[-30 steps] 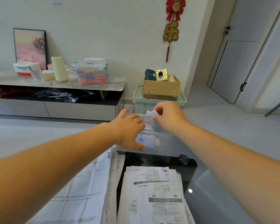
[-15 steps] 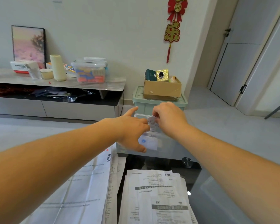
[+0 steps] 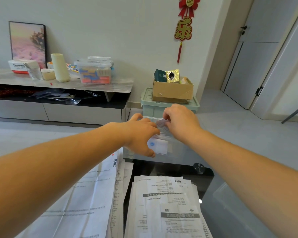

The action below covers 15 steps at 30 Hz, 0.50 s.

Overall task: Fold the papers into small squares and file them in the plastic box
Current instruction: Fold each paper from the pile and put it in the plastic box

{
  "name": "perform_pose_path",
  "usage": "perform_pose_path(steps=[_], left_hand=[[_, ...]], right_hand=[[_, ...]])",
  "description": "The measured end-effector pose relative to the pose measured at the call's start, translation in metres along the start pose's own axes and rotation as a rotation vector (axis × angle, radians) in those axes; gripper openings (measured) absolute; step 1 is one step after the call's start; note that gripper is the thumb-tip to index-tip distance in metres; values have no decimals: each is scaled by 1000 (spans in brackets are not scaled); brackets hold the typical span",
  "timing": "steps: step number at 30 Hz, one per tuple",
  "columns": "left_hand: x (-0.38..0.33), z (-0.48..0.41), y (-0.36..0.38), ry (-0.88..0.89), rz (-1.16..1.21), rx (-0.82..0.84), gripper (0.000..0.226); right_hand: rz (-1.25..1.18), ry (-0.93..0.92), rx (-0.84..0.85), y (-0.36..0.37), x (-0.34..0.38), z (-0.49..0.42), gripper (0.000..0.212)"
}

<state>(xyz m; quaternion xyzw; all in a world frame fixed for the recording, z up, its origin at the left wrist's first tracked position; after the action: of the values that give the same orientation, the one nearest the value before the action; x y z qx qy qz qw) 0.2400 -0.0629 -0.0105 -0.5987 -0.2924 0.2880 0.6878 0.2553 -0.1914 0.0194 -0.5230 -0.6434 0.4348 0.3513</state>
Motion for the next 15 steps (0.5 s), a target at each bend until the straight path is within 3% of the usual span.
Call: perform_pose_path(steps=[6, 10, 15], left_hand=[[-1, 3, 2, 9, 7, -57, 66], [-1, 6, 2, 1, -9, -109, 68], [-2, 10, 4, 0, -54, -243, 66]], right_hand=[[127, -57, 83, 1, 11, -8, 17], [77, -70, 127, 3, 12, -9, 10], [-131, -41, 158, 7, 6, -8, 20]])
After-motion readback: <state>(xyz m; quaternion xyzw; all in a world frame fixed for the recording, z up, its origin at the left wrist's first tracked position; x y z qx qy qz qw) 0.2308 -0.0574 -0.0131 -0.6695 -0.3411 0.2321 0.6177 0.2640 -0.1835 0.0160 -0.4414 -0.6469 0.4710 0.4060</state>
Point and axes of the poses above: each hand's wrist, its own z-axis away from the middle knuckle, its own y-axis out of the palm, x = y × z, the point moved 5 cm from there along -z, towards the middle knuckle, and after that the axes turned 6 degrees about z, right-handed, at the moved point
